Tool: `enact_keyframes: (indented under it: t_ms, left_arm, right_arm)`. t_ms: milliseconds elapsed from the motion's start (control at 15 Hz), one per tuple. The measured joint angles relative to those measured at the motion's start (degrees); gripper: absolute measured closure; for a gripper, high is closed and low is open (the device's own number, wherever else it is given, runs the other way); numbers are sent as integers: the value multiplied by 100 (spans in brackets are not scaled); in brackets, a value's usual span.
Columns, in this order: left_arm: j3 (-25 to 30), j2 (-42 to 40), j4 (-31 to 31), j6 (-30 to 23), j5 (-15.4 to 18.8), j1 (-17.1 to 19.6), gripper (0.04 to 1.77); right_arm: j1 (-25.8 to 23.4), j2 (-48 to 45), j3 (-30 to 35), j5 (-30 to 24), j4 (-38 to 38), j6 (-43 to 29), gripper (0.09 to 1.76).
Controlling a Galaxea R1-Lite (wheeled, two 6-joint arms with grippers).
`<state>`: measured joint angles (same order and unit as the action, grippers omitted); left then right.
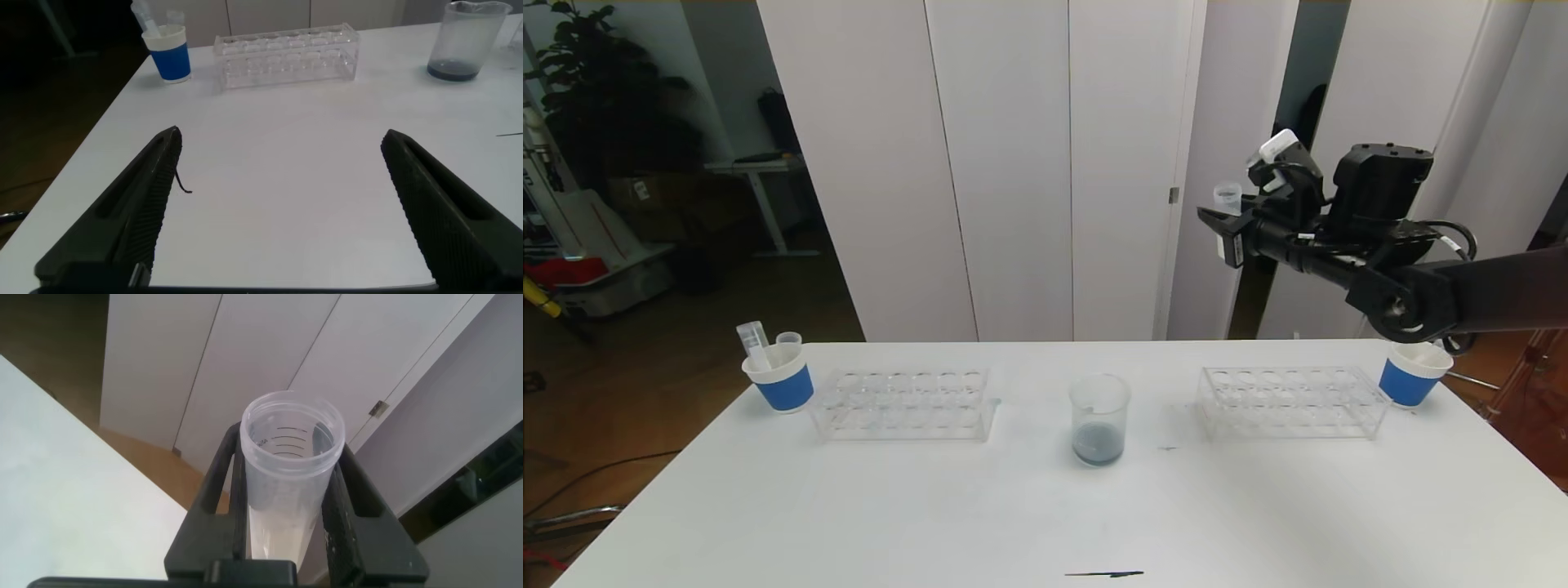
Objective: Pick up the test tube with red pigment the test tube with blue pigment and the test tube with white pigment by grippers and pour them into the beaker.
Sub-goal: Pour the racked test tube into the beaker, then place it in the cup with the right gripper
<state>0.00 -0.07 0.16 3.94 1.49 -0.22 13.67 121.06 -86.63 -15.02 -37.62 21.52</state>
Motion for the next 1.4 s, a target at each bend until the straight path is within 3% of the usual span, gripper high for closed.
enact_keyframes:
  t_ms: [200, 333, 800, 1000, 1400]
  left_arm:
    - [0, 0, 2, 0, -1, -5, 7]
    - [0, 0, 2, 0, -1, -5, 7]
    - [0, 0, 0, 0, 0, -2, 7]
    - [0, 0, 0, 0, -1, -5, 7]
    - [0, 0, 0, 0, -1, -2, 7]
  right_arm:
    - [297, 222, 35, -88, -929, 1, 126]
    - [391, 363, 217, -538, -1281, 15, 126]
    - [496, 733, 324, -1497, -1340, 1119, 126]
    - [564, 783, 350, -1623, -1362, 1276, 126]
    - [744, 1098, 345, -2456, -1974, 2122, 126]
